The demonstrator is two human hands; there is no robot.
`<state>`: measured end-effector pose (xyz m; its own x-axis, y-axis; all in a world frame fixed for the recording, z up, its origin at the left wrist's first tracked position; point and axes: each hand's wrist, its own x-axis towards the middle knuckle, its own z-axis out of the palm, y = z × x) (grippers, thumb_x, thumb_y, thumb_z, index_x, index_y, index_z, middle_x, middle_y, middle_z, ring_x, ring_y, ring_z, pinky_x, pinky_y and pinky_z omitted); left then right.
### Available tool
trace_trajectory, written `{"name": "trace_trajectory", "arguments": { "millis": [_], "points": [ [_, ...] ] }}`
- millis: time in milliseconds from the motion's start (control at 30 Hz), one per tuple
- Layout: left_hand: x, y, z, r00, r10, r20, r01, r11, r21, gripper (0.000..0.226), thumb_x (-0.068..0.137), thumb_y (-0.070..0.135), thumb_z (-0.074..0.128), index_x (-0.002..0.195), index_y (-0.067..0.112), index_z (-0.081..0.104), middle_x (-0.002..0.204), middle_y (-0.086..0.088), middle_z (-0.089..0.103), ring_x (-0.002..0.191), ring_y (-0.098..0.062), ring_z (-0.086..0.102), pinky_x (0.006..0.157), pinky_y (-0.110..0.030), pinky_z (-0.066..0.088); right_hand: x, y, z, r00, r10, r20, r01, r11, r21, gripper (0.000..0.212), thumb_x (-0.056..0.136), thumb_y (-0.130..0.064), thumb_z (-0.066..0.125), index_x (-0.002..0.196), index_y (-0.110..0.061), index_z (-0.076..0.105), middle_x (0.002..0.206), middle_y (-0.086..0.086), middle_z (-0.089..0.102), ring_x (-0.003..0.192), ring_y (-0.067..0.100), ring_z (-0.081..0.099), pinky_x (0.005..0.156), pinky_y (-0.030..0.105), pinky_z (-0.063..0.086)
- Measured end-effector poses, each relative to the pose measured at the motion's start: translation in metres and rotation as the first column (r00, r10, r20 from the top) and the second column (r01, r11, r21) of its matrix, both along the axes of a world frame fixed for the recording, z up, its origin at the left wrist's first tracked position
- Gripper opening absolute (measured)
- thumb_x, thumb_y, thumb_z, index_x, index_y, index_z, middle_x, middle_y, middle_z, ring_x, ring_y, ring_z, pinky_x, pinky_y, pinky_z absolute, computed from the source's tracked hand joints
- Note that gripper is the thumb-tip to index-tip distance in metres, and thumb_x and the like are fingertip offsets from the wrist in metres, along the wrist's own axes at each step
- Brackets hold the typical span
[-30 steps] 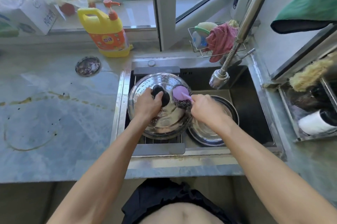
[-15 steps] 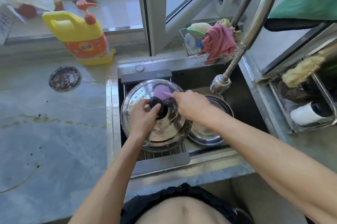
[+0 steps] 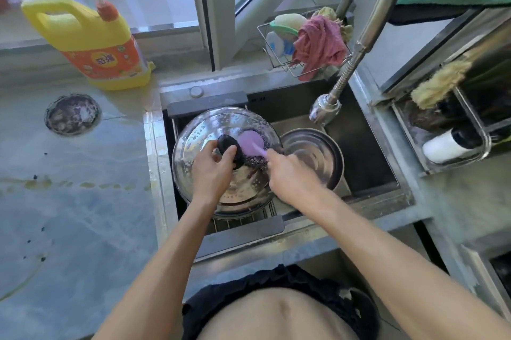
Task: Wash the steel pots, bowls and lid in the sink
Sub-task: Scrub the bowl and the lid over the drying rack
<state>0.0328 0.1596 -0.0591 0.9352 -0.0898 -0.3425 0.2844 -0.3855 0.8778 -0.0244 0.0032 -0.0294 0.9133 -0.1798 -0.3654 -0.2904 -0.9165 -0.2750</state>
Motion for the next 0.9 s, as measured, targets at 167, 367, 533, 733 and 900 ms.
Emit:
{"name": "trace_trajectory", "arguments": {
  "millis": [167,367,533,733,900],
  "points": [
    [0.000,-0.003,-0.001,1.000,-0.020,0.003,0.020,0.997,0.074,0.014,0.092,0.051,0.056,0.093,0.037,0.052,0.098,0.003,0.068,0.093,-0.025,0.071,0.081,-0.054,0.060,-0.007,-0.028,-0.006,0.966,-0.257,0.020,0.257,0.960,-0.108,0.037,0.092,-0.007,0.048,0.128,-0.008,0.053,0.113,0.017,0.066,0.105,0.036,0.061,0.075,0.037,0.046],
    [0.004,-0.016,0.005,0.998,-0.063,-0.002,0.061,0.965,0.254,0.037,0.099,0.047,0.056,0.120,0.017,0.053,0.107,-0.003,0.062,0.097,-0.026,0.061,0.088,-0.042,0.054,-0.038,-0.018,-0.012,0.975,-0.214,0.065,0.216,0.976,-0.032,0.047,0.093,-0.004,0.043,0.138,-0.017,0.046,0.102,0.018,0.065,0.093,0.039,0.064,0.063,0.037,0.039],
    [0.012,-0.021,0.016,0.993,-0.109,-0.038,0.115,0.939,0.324,0.046,0.085,0.049,0.060,0.098,0.005,0.067,0.080,-0.008,0.074,0.069,-0.026,0.071,0.063,-0.040,0.060,-0.046,-0.002,-0.013,0.998,-0.019,0.059,0.015,0.997,0.073,0.048,0.099,-0.015,0.040,0.143,-0.032,0.043,0.098,0.015,0.063,0.085,0.037,0.061,0.061,0.038,0.040],
    [0.016,-0.022,0.041,0.926,-0.378,0.012,0.329,0.821,0.467,0.022,0.087,0.030,0.066,0.090,0.008,0.065,0.075,-0.004,0.071,0.069,-0.021,0.068,0.065,-0.035,0.057,-0.016,-0.034,0.001,0.990,-0.117,0.075,0.116,0.993,0.009,0.032,0.097,-0.017,0.043,0.126,-0.022,0.057,0.101,0.012,0.064,0.088,0.034,0.060,0.065,0.039,0.046],
    [0.027,-0.019,0.060,0.756,-0.653,0.042,0.491,0.608,0.623,0.024,0.086,0.030,0.072,0.099,0.014,0.060,0.084,-0.001,0.065,0.077,-0.022,0.063,0.065,-0.033,0.056,-0.014,-0.040,0.006,0.980,-0.178,0.094,0.171,0.982,0.078,0.025,0.097,-0.023,0.044,0.114,-0.021,0.062,0.104,0.012,0.064,0.096,0.036,0.061,0.068,0.038,0.044]
  ]
}}
